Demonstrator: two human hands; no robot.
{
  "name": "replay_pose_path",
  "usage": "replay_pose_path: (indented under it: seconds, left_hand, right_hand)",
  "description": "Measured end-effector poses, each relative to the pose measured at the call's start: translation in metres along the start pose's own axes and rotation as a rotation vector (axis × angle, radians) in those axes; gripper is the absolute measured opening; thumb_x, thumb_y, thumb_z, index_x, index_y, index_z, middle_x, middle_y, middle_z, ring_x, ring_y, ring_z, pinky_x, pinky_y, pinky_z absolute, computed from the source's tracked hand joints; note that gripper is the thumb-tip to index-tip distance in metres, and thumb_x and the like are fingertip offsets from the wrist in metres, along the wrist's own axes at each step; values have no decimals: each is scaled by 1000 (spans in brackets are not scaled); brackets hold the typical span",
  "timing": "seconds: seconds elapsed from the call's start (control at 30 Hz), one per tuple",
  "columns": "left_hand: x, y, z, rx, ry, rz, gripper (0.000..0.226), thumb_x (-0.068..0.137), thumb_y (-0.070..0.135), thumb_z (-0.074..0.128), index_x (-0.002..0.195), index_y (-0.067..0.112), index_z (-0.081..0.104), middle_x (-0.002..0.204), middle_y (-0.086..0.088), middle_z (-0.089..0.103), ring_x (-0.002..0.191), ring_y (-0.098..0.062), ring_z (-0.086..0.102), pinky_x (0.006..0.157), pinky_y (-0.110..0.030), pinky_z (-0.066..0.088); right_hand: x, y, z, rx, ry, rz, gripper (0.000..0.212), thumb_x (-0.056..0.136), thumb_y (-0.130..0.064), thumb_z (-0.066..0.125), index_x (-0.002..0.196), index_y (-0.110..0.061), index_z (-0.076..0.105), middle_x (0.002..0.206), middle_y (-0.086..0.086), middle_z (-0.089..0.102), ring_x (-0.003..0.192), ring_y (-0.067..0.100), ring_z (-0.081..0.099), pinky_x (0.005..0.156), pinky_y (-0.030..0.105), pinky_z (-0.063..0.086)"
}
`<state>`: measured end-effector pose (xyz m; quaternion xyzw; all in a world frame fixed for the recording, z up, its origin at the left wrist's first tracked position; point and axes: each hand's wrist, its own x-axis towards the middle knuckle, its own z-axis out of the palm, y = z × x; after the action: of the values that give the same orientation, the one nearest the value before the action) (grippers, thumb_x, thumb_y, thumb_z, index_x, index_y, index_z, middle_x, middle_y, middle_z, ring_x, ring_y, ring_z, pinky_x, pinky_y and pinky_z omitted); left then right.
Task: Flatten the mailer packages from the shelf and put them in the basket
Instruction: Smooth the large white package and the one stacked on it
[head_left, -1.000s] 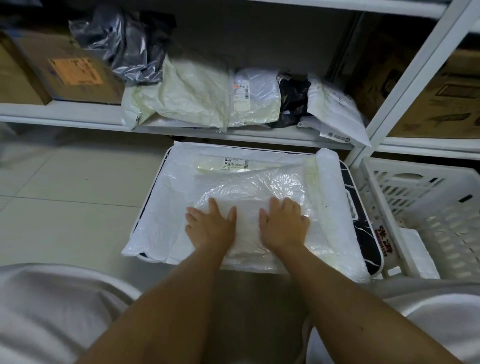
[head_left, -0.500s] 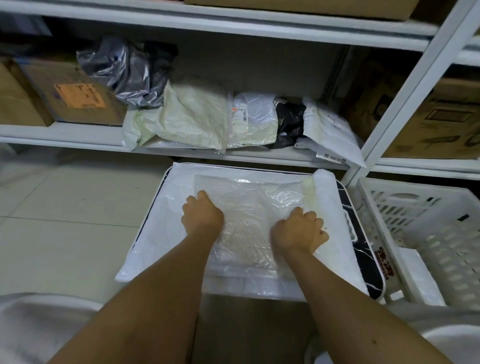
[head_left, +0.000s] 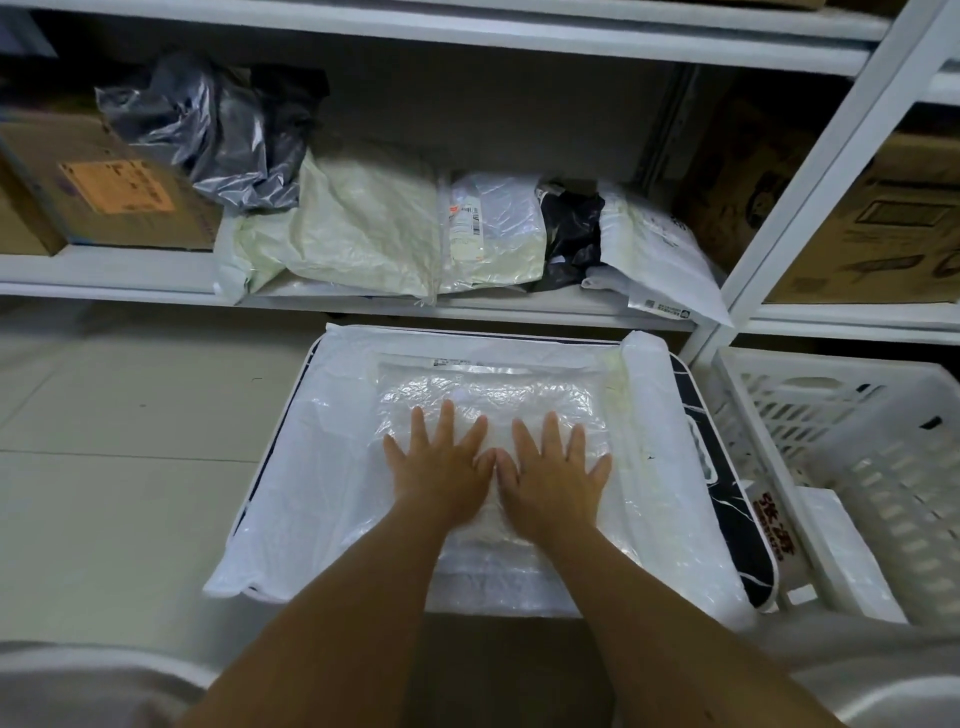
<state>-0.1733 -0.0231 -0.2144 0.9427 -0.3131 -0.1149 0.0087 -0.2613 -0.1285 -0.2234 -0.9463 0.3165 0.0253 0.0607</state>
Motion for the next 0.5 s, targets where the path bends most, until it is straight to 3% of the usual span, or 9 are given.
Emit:
replay_pose_path:
  seconds: [0.2, 0.37, 0.43, 0.5]
  left_hand:
    - [4, -1, 1, -69, -56, -35, 68, 95, 63, 9, 153, 29, 0, 161, 3, -7, 148, -30, -7, 114, -61, 7]
    - [8, -9, -2, -169, -53, -68, 67, 100, 50, 13, 153, 10, 6, 162, -6, 1, 149, -24, 0, 119, -49, 9]
    - [7, -16, -4, -207, -13, -55, 62, 102, 45, 17, 149, 6, 21, 159, -13, 15, 147, -26, 13, 118, -44, 17]
    - [3, -26, -10, -236, 112, -64, 53, 102, 42, 23, 135, 5, 42, 143, -16, 39, 132, -30, 38, 108, -41, 33]
  right_hand:
    - [2, -2, -2, 28, -73, 47, 74, 94, -66, 6, 155, -24, 4, 163, 6, -6, 149, 31, -9, 115, 60, -3]
    - [4, -1, -5, 132, -69, 79, 73, 98, -57, 14, 154, -11, 13, 163, 9, 3, 150, 24, -2, 116, 55, -2]
    - [6, 3, -8, 181, -34, 73, 60, 102, -46, 18, 150, -11, 27, 160, 10, 17, 149, 23, 10, 118, 52, 4]
    - [8, 10, -15, 185, 39, 59, 45, 103, -32, 25, 136, -10, 46, 146, 12, 43, 137, 26, 35, 114, 46, 23]
